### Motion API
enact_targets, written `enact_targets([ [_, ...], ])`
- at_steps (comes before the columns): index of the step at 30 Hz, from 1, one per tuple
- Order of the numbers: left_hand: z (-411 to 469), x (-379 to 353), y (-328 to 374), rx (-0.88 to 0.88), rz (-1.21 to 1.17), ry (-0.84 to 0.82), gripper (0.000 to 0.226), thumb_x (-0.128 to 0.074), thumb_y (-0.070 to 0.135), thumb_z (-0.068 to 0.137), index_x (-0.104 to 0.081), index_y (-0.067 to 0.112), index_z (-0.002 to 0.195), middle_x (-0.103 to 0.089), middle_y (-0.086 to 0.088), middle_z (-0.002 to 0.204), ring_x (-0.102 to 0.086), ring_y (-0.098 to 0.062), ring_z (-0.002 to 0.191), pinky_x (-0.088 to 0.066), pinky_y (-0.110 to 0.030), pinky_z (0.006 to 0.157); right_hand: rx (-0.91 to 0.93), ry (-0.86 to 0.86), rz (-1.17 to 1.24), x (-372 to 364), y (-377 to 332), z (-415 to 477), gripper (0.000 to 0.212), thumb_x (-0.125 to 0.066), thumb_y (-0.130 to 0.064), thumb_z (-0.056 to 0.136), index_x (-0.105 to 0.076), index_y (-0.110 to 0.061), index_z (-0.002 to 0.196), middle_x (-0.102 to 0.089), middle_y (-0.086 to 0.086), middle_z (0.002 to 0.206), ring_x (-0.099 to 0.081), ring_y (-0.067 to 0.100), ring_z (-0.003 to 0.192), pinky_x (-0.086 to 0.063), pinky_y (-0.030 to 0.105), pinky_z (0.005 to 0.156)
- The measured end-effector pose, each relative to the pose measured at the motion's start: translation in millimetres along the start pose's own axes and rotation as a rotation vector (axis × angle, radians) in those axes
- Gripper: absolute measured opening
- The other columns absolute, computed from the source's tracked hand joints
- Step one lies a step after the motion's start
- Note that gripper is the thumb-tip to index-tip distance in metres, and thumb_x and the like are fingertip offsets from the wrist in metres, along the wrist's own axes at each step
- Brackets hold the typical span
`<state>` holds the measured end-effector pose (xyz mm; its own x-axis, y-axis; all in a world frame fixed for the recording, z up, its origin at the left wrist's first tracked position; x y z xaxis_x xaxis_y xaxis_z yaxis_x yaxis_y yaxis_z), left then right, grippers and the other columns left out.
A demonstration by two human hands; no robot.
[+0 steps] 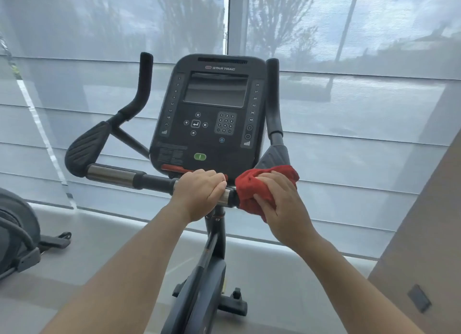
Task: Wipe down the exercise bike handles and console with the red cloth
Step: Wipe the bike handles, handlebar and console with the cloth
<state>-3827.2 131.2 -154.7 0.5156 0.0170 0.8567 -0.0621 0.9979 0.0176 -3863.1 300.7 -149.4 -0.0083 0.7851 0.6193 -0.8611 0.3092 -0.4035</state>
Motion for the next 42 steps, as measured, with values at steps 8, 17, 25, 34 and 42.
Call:
enact_targets([
  [8, 0.9, -2.2, -1.0, -0.095, -0.032, -0.122, 0.059, -0.001, 0.049, 0.086, -0.053, 0.022, 0.091, -0.049, 0.006, 0.084, -0.05, -0.02, 0.083, -0.04, -0.035, 0.074, -0.147, 0.076, -0.05, -8.0, -9.5, -18.0, 0.043, -0.044, -0.037, 0.089, -0.048, -0.017, 0.128, -0.045, -0.007, 0.135, -0.031, 0.013, 0.132, -0.025, 0.034, 0.112],
  [17, 3.2, -5.9, -3.3, -0.143, -0.088, -0.206, 0.037, -0.024, 0.039, 0.099, -0.056, 0.02, 0.101, -0.056, 0.003, 0.097, -0.051, -0.021, 0.094, -0.033, -0.032, 0.075, -0.243, 0.087, -0.055, 35.4, -3.8, -3.1, 0.036, -0.054, -0.005, 0.083, -0.059, -0.013, 0.118, -0.055, -0.007, 0.115, -0.05, 0.012, 0.11, -0.029, 0.007, 0.096],
  [25, 2.9, -4.7, -3.2, -0.124, -0.085, -0.157, 0.036, -0.025, 0.038, 0.099, -0.056, 0.019, 0.097, -0.057, 0.003, 0.094, -0.053, -0.019, 0.087, -0.039, -0.033, 0.071, -0.44, 0.069, -0.016, 39.9, 14.1, 41.8, 0.036, -0.056, -0.013, 0.09, -0.054, -0.02, 0.125, -0.057, -0.001, 0.125, -0.052, 0.015, 0.113, -0.035, 0.019, 0.094],
  [34, 4.3, -7.4, -3.6, -0.135, -0.07, -0.152, 0.053, -0.006, 0.045, 0.086, -0.053, 0.021, 0.091, -0.049, 0.006, 0.086, -0.042, -0.017, 0.078, -0.03, -0.03, 0.068, -0.286, -0.07, -0.119, 26.4, -12.0, 18.9, 0.022, -0.059, -0.014, 0.088, -0.061, -0.017, 0.109, -0.06, -0.009, 0.099, -0.06, 0.014, 0.065, -0.048, 0.026, 0.064],
  [42, 5.5, -7.6, -3.9, -0.137, -0.098, -0.134, 0.054, 0.001, 0.048, 0.082, -0.047, 0.025, 0.087, -0.048, 0.008, 0.084, -0.042, -0.015, 0.078, -0.035, -0.031, 0.068, -0.513, 0.195, -0.022, 62.1, 32.7, 61.8, 0.022, -0.057, -0.018, 0.088, -0.065, -0.027, 0.106, -0.066, -0.006, 0.099, -0.058, 0.013, 0.094, -0.039, 0.02, 0.08],
])
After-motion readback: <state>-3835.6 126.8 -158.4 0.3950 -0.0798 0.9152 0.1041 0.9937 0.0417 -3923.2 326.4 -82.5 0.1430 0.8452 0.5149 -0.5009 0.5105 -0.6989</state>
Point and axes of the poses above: each hand's wrist, its own z-axis towards the middle knuckle, its own x-axis out of the back of the hand, y = z × x, the point moved 7 cm from there along z, towards the middle knuckle
